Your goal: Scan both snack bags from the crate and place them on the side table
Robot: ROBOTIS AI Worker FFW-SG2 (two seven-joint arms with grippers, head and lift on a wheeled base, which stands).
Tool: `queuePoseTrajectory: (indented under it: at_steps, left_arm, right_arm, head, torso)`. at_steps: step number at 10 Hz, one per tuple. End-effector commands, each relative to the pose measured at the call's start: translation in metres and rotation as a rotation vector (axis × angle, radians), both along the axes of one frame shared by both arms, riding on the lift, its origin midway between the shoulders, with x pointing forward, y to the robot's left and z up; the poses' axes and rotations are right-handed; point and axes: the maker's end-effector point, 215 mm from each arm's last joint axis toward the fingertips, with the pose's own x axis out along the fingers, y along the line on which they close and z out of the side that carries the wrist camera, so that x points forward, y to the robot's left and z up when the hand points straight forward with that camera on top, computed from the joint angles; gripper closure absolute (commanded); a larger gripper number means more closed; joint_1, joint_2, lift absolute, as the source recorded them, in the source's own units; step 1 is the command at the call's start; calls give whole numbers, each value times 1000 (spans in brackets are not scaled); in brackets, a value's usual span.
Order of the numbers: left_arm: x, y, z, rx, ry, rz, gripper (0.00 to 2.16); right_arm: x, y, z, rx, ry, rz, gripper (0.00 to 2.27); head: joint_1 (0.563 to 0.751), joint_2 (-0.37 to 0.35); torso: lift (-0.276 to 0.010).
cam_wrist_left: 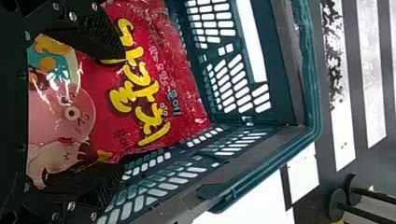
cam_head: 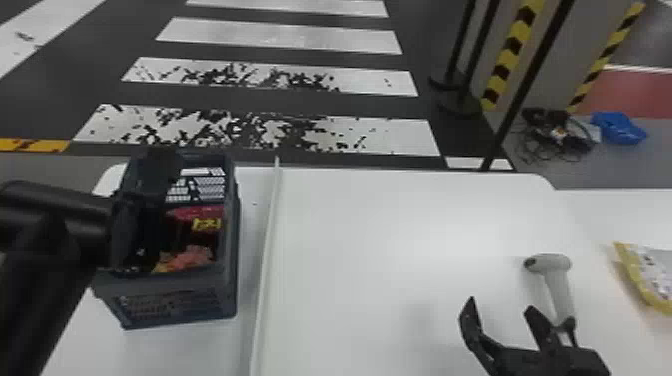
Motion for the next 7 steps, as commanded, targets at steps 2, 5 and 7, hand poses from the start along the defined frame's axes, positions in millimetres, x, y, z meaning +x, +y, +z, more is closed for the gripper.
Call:
queuePoseTrajectory:
  at_steps: [2, 5, 7]
  left_arm:
    - [-12, 13, -14, 29, 55, 13, 191]
    - [-16, 13, -17, 23, 71, -2, 1048]
    - [-9, 13, -12, 17, 28, 0, 1828]
  right_arm:
    - [5, 1, -3, 0, 4, 3, 80]
    - [6, 1, -8, 1, 13, 2, 80]
    - [5, 0, -10, 3, 17, 1, 80]
  head:
    - [695, -76]
    - [695, -64]
    - [695, -64]
  torso:
    - [-95]
    - [-95]
    - [-95]
